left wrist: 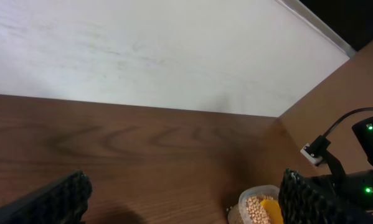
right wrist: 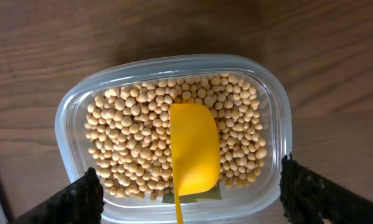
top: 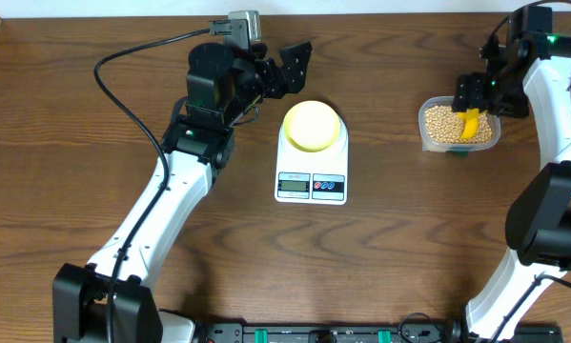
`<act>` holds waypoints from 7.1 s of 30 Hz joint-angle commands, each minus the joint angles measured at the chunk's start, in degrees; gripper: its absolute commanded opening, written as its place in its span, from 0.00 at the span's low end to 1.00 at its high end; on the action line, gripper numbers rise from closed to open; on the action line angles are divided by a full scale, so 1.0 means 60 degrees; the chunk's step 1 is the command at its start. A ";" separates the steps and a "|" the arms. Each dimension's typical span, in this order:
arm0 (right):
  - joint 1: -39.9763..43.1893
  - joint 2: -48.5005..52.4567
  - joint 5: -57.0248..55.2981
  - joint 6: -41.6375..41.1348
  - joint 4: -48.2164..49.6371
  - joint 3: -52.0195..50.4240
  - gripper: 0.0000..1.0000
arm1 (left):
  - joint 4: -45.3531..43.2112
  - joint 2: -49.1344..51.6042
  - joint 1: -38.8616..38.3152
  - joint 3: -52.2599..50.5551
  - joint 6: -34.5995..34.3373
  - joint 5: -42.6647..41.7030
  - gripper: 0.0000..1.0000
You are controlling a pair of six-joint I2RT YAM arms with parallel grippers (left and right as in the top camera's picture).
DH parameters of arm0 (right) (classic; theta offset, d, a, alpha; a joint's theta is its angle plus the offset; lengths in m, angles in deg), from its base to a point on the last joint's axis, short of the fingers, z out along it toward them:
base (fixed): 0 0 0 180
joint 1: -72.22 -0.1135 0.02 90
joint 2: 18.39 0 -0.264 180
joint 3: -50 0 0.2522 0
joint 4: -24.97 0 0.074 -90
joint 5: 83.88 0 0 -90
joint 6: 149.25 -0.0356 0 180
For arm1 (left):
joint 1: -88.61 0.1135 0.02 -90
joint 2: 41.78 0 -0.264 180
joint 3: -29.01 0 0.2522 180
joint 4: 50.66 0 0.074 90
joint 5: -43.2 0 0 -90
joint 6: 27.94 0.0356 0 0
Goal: Scoop item into bowl and weigh 50g on scale
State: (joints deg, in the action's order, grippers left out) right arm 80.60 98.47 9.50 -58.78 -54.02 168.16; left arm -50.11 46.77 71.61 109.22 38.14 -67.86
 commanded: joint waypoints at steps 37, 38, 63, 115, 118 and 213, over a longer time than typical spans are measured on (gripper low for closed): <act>-0.0117 0.0153 0.0033 0.0073 0.0448 -0.0736 0.01 | 0.0131 -0.0076 -0.0015 0.0142 0.0168 0.0025 0.98; -0.0117 0.0153 0.0029 0.0073 0.0444 -0.0736 0.01 | 0.0131 -0.0076 -0.0015 0.0142 0.0164 0.0025 0.98; -0.0120 0.0149 0.0211 0.0076 0.0047 0.0565 0.99 | 0.6889 -0.0076 -0.0011 0.4299 0.2677 0.2470 0.98; -0.0120 0.0149 0.0211 0.0076 -0.0051 0.0565 0.99 | 1.2706 0.2532 -0.2790 0.3621 0.9417 0.1475 0.98; -0.0120 0.0149 0.0211 0.0076 -0.0051 0.0565 0.99 | 1.2713 0.2539 -0.2790 0.3592 0.9133 0.0758 0.98; -0.0120 0.0149 0.0211 0.0076 -0.0051 0.0565 0.99 | 1.1358 0.4441 -0.3978 0.2415 1.7770 0.2590 0.98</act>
State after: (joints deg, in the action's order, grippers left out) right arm 79.79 99.00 10.46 -58.54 -54.20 170.52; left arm 17.91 72.45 47.88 122.43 143.42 -52.96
